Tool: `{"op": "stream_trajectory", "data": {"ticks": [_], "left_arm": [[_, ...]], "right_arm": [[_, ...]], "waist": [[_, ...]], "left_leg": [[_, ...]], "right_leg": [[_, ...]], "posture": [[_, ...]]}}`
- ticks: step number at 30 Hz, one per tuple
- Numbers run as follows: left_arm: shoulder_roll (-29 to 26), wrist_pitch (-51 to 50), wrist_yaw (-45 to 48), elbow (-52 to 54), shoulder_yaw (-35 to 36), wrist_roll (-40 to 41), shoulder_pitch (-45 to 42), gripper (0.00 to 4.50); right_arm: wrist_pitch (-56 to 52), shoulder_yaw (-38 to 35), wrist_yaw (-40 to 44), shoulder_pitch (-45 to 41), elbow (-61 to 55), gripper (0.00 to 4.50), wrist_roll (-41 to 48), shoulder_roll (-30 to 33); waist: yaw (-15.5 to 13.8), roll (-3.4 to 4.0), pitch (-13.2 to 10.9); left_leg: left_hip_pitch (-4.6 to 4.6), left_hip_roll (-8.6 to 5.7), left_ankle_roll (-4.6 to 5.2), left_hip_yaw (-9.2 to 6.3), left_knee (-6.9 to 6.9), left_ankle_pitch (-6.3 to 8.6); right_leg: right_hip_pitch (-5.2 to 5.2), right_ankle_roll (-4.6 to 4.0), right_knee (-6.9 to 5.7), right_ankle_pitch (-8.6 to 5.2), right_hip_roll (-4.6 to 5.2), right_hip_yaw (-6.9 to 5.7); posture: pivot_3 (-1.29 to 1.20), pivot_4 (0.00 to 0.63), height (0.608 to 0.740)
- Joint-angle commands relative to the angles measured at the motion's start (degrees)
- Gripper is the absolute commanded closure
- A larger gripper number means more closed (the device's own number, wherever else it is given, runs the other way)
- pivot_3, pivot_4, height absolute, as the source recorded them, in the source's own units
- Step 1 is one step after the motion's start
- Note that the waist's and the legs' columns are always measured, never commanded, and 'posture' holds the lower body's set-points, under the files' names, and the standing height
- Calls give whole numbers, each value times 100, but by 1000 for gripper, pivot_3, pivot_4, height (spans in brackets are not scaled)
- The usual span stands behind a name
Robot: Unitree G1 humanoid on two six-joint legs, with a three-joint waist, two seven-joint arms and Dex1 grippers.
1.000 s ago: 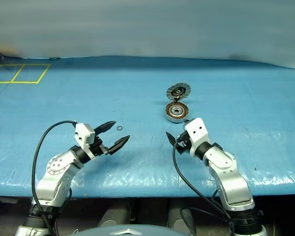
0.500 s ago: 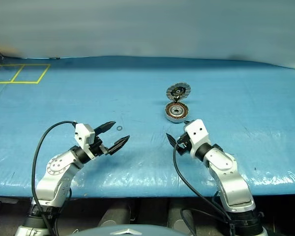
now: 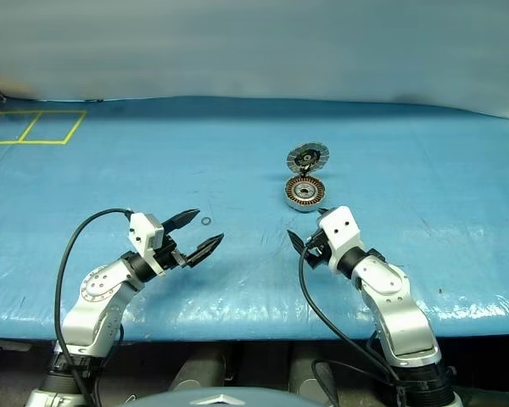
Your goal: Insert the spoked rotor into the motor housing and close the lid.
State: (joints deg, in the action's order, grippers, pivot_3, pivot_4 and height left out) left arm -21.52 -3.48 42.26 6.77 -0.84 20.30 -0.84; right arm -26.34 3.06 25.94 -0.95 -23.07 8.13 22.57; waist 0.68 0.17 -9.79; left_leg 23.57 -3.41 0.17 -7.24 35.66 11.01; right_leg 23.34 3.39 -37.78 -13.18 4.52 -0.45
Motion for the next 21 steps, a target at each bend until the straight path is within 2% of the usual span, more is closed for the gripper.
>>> {"op": "stream_trajectory", "data": {"ticks": [1, 10, 17, 21], "left_arm": [[11, 81, 28, 173, 31, 38, -11, 0], [39, 56, -15, 87, 39, 33, 21, 0], [154, 142, -82, 37, 3, -42, 57, 0], [222, 239, -142, 31, -14, -81, 208, 0]], "right_arm": [[-352, 88, 67, -292, -100, 39, 13, 108], [-1973, 692, 643, -2410, 629, 39, -7, 537], [-2270, 1589, 1129, -3525, 1752, 39, -445, 782], [-2401, 1685, 1078, -4014, 2426, 39, -601, 654]], "waist": [[3, 0, 0], [7, -2, -1], [5, -4, -2], [19, -4, -2]], "left_leg": [[0, 0, 0, 1, 0, 0], [0, 5, 1, 15, 4, -1], [9, 2, 6, 15, 3, 2], [10, 2, 7, 22, 3, 3]], "right_leg": [[0, 0, 0, 0, 0, 2], [6, -6, 0, 11, -2, 3], [12, 7, 7, 35, -1, 3], [17, 3, 6, 39, 1, 8]], "posture": [[0, 150, 740], [0, 150, 740], [0, 150, 740], [0, 150, 740]]}}
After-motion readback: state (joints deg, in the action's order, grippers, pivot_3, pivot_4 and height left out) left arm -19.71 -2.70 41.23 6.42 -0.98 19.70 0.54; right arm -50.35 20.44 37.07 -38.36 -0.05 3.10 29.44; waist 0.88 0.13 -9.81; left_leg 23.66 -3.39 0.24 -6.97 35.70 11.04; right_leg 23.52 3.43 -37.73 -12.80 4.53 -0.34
